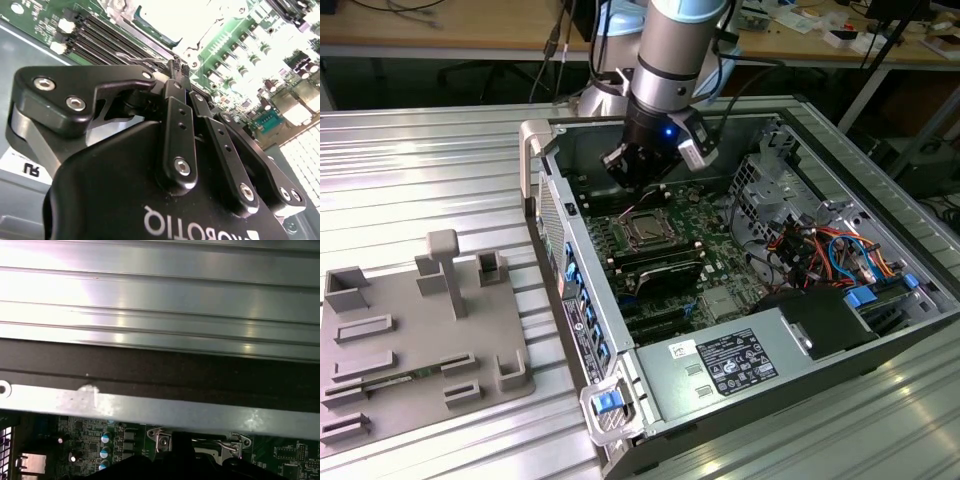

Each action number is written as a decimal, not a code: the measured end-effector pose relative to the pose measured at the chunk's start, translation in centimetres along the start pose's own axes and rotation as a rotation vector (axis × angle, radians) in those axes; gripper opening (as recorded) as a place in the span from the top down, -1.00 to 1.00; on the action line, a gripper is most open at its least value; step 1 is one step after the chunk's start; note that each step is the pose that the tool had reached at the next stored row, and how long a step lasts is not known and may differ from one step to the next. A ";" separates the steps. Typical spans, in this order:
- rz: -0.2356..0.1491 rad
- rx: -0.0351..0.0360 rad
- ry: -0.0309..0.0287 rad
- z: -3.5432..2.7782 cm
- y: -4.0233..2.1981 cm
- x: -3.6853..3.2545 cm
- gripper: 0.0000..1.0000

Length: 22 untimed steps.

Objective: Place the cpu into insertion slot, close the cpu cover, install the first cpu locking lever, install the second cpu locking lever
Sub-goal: 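Install the first cpu locking lever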

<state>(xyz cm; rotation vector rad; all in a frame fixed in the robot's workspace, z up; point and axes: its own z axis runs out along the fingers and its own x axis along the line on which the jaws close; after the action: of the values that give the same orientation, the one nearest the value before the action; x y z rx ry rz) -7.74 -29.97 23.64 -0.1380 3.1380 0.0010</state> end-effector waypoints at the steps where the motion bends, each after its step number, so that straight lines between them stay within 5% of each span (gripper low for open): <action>1: 0.000 0.0001 0.0000 0.01 0.01 -0.15 0.79; 11: 0.003 0.0001 0.0001 0.23 0.55 -0.81 0.79; 22: 0.003 0.0001 0.0001 1.10 0.75 -2.84 0.79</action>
<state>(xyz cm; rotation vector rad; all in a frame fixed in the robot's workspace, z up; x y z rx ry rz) -4.98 -28.97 22.54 -0.1328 3.1384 0.0009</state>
